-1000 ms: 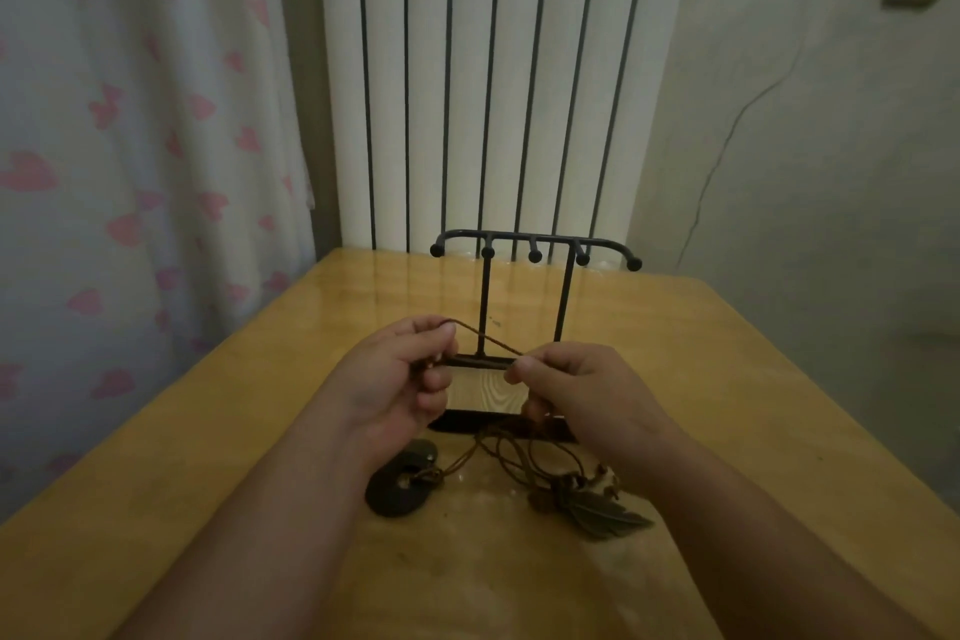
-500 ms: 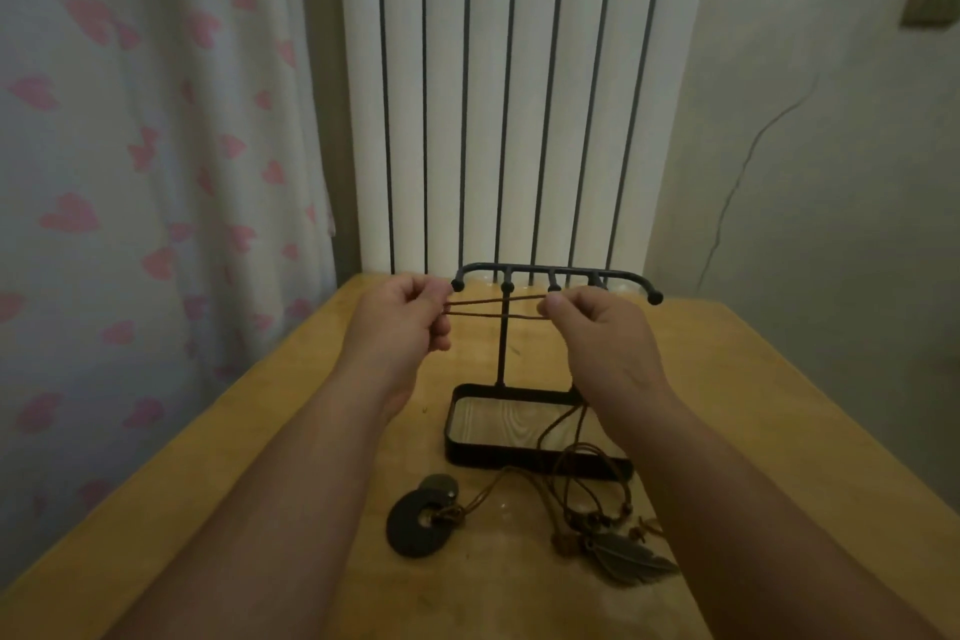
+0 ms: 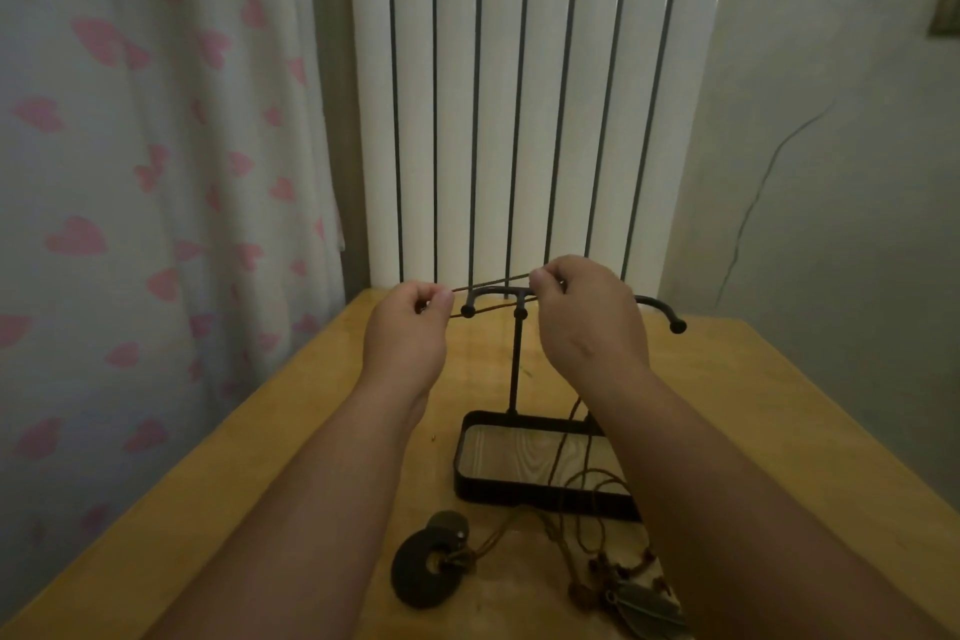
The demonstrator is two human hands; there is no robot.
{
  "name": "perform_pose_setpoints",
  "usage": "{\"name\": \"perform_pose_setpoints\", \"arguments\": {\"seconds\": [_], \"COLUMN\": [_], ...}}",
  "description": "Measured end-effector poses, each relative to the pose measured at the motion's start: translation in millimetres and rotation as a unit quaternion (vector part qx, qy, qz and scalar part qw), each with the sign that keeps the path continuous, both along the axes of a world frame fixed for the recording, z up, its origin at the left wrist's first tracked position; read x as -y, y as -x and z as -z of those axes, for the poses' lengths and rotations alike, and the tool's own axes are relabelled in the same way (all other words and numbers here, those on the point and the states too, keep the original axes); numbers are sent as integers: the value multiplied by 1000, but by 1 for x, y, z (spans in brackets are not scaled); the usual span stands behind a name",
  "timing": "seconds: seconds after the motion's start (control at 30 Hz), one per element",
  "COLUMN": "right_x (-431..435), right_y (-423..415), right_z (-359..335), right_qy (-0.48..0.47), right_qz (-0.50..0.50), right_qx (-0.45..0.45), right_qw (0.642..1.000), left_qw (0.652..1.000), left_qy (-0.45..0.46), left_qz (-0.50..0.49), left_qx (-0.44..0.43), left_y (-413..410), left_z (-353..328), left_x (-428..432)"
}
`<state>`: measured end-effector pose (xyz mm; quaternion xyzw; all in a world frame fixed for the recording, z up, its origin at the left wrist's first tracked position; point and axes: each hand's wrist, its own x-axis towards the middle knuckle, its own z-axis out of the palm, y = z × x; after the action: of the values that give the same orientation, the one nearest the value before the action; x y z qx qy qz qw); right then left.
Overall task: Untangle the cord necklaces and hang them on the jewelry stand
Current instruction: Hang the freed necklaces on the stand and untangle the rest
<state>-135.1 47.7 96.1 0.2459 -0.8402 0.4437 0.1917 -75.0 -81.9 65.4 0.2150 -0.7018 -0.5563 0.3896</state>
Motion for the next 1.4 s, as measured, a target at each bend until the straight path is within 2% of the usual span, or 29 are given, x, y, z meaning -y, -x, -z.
{"name": "perform_pose_setpoints", "arguments": {"seconds": [0.2,0.43,0.5,0.53,0.6,0.67,0.73,0.97,1.2,1.4], "right_x": [6,8,7,6,3,-2,-9,-34,-57,-73], "right_y": [7,17,20,22,27,31,34,41,55,55], "right_z": [-9,-13,-15,-16,-17,-18,-19,-29,-32,-43], "right_qy": [-73,-86,-81,-84,-105,-120,-129,-170,-153,-153], "right_qz": [40,40,35,33,38,49,56,98,12,53], "right_qx": [-53,-56,-53,-55,-62,-65,-60,-51,7,-9], "right_qw": [995,994,995,994,992,989,988,979,988,987], "left_qw": [988,980,995,1000,974,940,934,936,935,938], "left_qy": [-144,-175,-89,6,220,339,355,347,349,341], "left_qz": [58,84,34,-9,-46,-21,-22,-52,-64,-66], "left_qx": [-25,-39,-20,-10,-15,7,36,24,9,12], "left_y": [13,18,15,13,9,12,14,17,16,18], "left_z": [9,14,11,11,11,17,22,20,17,15], "left_x": [5,7,2,-1,-8,-10,-9,-12,-15,-20]}}
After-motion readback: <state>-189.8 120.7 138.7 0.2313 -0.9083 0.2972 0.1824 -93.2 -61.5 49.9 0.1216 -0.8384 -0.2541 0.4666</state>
